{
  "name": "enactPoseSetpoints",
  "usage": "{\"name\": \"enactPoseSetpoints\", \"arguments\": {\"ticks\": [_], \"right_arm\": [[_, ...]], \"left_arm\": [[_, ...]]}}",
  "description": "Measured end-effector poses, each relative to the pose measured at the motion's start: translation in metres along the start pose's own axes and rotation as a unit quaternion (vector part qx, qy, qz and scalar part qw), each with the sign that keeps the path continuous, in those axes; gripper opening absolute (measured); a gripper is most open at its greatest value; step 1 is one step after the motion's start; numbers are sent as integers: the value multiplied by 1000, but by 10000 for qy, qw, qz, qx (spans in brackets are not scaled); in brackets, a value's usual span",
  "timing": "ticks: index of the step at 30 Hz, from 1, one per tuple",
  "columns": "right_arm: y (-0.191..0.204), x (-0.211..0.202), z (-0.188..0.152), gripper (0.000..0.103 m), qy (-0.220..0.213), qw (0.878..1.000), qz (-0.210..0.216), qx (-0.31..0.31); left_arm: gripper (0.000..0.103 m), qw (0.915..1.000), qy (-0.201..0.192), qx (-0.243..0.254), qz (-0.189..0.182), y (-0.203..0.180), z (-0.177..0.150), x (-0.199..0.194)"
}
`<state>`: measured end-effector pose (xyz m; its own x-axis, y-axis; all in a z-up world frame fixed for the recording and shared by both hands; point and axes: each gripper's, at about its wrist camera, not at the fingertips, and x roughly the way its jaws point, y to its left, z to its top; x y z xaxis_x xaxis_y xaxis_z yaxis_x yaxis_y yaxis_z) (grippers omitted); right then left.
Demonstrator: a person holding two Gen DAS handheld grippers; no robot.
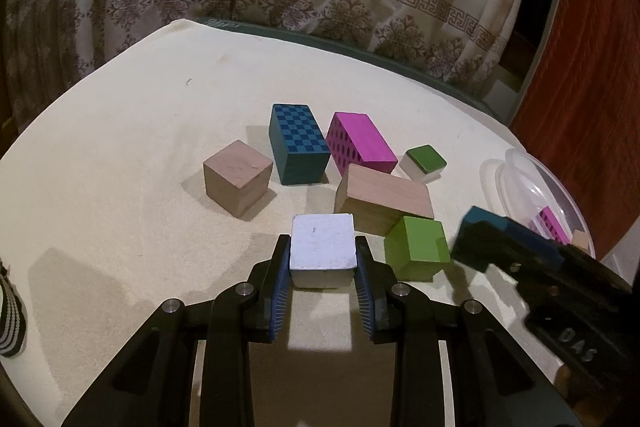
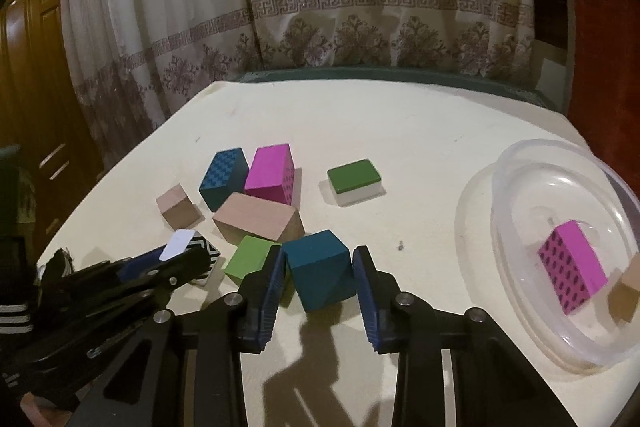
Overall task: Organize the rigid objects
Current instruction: 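Grasp the teal cube with the right gripper while the left holds the white block, then carry the white block and teal cube into the tray and release both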
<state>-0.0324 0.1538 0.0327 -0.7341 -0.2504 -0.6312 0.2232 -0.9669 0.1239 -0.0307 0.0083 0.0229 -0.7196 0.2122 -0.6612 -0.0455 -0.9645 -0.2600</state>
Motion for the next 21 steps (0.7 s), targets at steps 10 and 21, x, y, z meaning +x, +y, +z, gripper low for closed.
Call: {"name": "enactPoseSetpoints", "arguments": {"ticks": [10,21], "right_arm": [[-14,-40,4,37,-464,9981,-310,242],[-66,-85,-5,37,-869,9877,-1054,764]], "left_arm": [[31,10000,-61,-48,28,4,0,-3],[31,9997,-192,71,144,0,0,-10]]}}
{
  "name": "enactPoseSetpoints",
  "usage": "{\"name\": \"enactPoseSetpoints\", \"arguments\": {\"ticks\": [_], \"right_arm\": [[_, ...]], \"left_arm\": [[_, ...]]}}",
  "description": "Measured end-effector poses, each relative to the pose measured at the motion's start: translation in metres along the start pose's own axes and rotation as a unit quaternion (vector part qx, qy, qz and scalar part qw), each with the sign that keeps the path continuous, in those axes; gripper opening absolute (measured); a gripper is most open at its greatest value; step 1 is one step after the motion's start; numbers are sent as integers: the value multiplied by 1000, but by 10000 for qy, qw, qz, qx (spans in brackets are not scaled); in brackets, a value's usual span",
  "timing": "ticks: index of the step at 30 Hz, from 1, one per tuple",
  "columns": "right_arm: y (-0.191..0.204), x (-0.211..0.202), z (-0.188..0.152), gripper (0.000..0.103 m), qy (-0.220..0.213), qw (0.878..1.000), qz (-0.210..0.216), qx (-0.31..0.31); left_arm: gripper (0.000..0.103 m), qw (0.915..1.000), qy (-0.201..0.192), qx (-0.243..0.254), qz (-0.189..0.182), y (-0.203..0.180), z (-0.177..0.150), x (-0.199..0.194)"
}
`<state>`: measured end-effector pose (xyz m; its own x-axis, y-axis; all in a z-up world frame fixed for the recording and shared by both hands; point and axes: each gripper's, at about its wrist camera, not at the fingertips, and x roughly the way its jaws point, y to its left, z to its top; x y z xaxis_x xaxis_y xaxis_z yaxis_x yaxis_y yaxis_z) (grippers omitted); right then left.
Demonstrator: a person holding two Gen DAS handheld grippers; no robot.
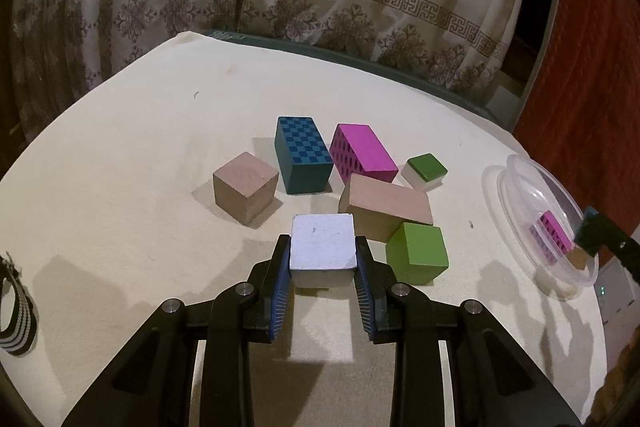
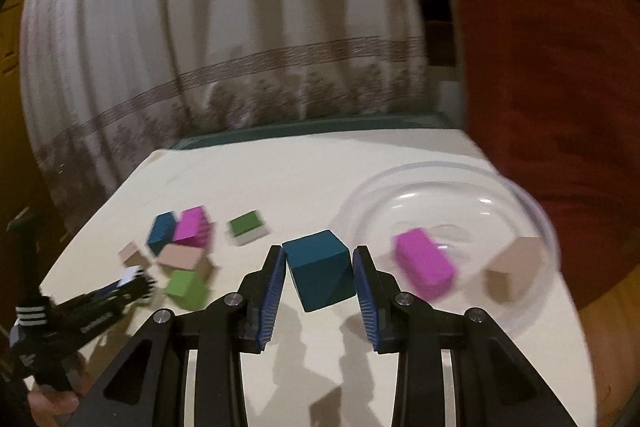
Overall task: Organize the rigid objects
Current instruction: 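Carry the white block and teal cube into the tray and release both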
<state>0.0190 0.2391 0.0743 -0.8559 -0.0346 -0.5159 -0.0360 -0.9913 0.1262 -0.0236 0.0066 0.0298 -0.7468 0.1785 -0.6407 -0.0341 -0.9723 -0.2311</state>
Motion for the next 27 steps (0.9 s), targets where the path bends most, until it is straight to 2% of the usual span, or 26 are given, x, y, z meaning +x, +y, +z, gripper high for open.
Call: {"name": "enactPoseSetpoints", "arguments": {"ticks": [7,14,18,27], "right_arm": [[-39,-9,-1,37,-148,9979,-561,289],[-68,7,-8,37,-45,9966,-507,647],[-80,7,-11,39,-130,9955,-534,777],[-100,-3,-16,39,-366,9930,-711,867]], "left_arm": [[31,9999,111,-28,107,-4,0,-5],[31,9998,9,115,186,-17,3,-17],[31,9995,-48,232,213,-29,6,-24],[31,9972,-138,734,-4,-77,13,-32]]}}
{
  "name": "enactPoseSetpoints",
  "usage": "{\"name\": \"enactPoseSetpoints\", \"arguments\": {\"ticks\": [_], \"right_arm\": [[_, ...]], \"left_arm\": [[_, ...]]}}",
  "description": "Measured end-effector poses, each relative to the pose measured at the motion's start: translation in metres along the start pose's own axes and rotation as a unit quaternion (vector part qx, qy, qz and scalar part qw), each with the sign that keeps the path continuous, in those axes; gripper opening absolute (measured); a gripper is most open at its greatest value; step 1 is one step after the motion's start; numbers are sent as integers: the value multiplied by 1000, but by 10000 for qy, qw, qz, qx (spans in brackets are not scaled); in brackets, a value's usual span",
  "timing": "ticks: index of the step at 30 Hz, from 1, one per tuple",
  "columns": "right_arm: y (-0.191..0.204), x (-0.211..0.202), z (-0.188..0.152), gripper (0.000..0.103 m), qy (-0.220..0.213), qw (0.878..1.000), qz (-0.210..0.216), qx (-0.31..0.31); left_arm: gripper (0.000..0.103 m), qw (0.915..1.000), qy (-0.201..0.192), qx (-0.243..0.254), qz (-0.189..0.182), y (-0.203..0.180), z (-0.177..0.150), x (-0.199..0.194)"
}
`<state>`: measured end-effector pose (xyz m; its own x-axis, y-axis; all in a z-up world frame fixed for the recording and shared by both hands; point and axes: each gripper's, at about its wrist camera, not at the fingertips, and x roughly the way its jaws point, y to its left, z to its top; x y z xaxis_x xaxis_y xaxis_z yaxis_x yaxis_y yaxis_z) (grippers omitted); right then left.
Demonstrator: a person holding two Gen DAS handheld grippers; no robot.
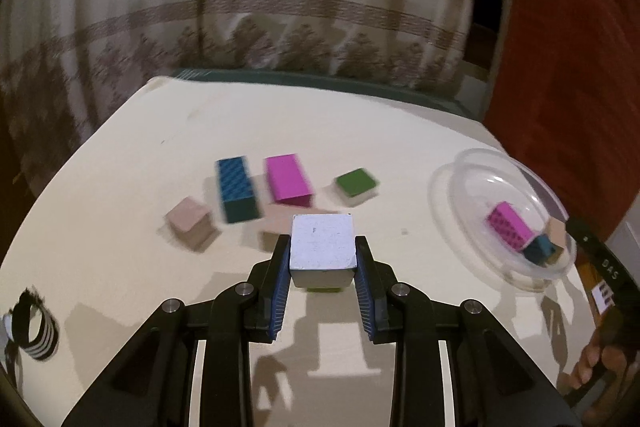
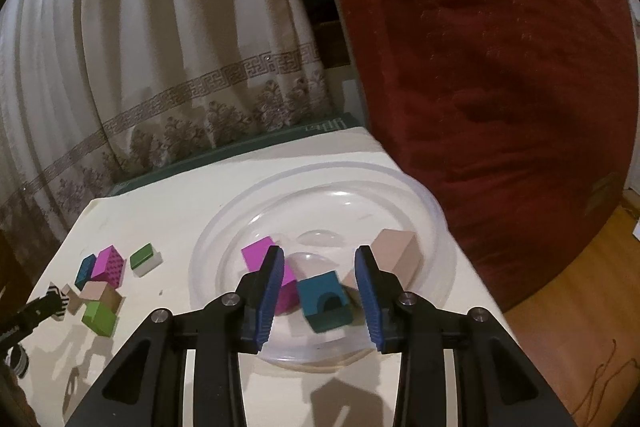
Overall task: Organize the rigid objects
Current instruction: 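Carry the white block and teal cube into the tray and release both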
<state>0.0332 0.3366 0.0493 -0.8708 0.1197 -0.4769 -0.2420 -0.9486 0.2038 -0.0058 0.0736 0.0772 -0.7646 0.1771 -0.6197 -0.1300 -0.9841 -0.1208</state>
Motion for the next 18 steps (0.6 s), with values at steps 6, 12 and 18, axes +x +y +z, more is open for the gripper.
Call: {"name": "enactPoseSetpoints", "arguments": {"ticks": [6,12,18], "right_arm": [[-12,-7,2,39,-229,9996,-122,81],[-17,-6,2,39,-303,9993,-161,166],[-20,-8,1,39,-424,9987,-158,230]], "left_arm": [[31,9984,119,302,-460,-42,11,8],[31,9943,221,588,-866,-83,21,21],[31,9891,321,841,-1170,-118,28,34]]}}
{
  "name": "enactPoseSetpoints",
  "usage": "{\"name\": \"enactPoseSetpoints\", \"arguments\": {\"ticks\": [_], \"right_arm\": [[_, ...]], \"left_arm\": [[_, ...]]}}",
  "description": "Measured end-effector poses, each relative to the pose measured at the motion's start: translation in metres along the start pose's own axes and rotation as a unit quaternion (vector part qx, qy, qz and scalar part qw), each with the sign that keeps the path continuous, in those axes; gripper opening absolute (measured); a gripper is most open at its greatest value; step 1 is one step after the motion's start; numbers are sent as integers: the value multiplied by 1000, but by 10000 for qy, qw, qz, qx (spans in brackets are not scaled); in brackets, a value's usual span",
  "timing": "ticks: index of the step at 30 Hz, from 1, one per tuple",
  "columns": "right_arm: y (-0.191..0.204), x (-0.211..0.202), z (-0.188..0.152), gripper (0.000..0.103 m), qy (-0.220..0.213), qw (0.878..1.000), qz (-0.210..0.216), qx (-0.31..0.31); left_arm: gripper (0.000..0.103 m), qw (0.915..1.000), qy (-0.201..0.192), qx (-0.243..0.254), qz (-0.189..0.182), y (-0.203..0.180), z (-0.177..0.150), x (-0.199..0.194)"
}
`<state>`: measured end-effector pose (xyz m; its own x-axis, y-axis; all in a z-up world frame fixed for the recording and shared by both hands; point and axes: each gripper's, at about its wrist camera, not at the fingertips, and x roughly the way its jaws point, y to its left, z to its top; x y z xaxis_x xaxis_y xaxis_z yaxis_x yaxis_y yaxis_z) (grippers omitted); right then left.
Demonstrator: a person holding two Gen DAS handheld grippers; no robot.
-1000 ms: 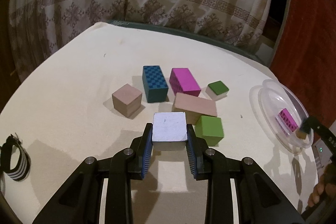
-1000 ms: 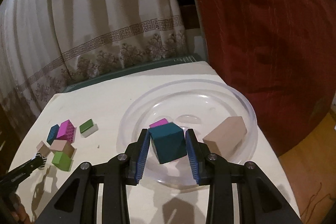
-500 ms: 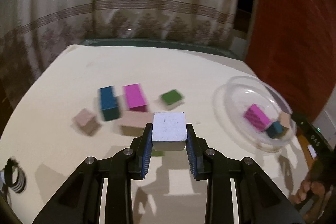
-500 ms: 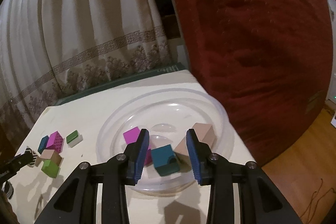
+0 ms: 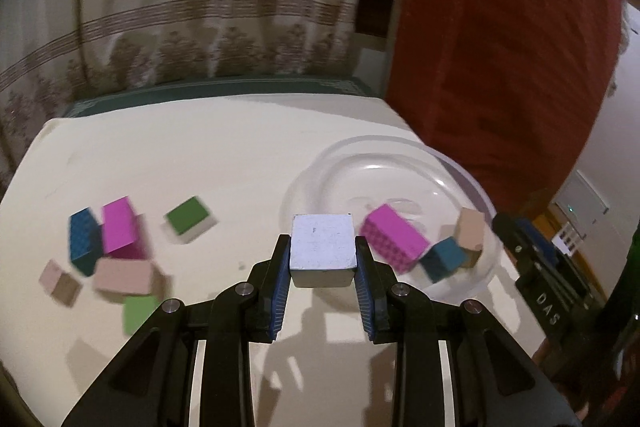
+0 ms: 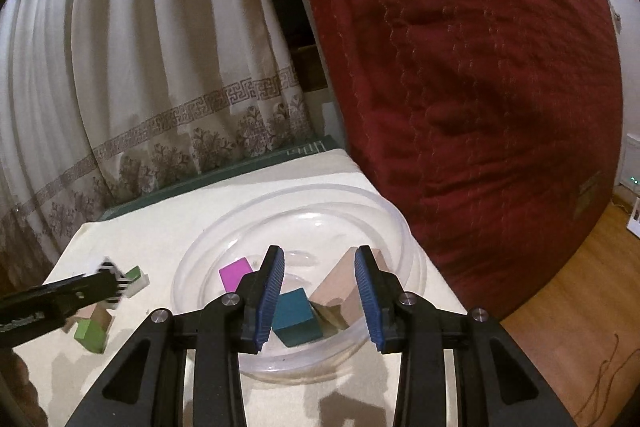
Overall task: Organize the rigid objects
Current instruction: 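Carry the white block and teal cube into the tray and release both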
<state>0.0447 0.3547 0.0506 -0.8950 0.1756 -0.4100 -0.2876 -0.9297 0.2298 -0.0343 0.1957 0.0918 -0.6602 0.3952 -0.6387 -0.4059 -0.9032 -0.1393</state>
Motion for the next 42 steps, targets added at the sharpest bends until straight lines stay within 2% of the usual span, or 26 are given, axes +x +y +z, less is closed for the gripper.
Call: {"name": "enactPoseSetpoints", "arguments": {"ticks": [12,14,15,16,17,22,24,26,33,37,42], "right_arm": [[-4,0,0,39,-33,9999,-15,146],[-4,0,0,39,-26,9999,-17,154],[-4,0,0,39,-23,9999,-18,164],[-4,0,0,39,-26,9999,-20,163],[-4,0,-1,39,-24,9999,-14,167],[-3,0,-1,39,-33,9999,-17,134],[-3,0,-1,44,-39,9999,-18,114],[-3,0,-2,53,-50,9999,-37,108],[-2,0,-2,53,-51,9999,-67,63],[-2,-1,-2,65,-66,9999,-115,52],[0,0,-1,67,-73,9998,-157,18]], "left_arm": [[32,9987,184,317,-359,-33,13,34],[36,9982,277,360,-397,-34,12,41],[45,9981,300,339,-425,-33,11,44],[53,9984,277,292,-408,-30,11,45],[54,9988,237,248,-360,-28,9,43],[54,9996,152,142,-209,-17,5,36],[54,9998,119,140,-96,-13,4,33],[54,9999,99,103,0,-8,4,29],[54,9997,88,-36,226,5,-3,19],[60,9993,93,-93,343,11,-8,17],[62,9989,96,-144,434,18,-16,12]]}}
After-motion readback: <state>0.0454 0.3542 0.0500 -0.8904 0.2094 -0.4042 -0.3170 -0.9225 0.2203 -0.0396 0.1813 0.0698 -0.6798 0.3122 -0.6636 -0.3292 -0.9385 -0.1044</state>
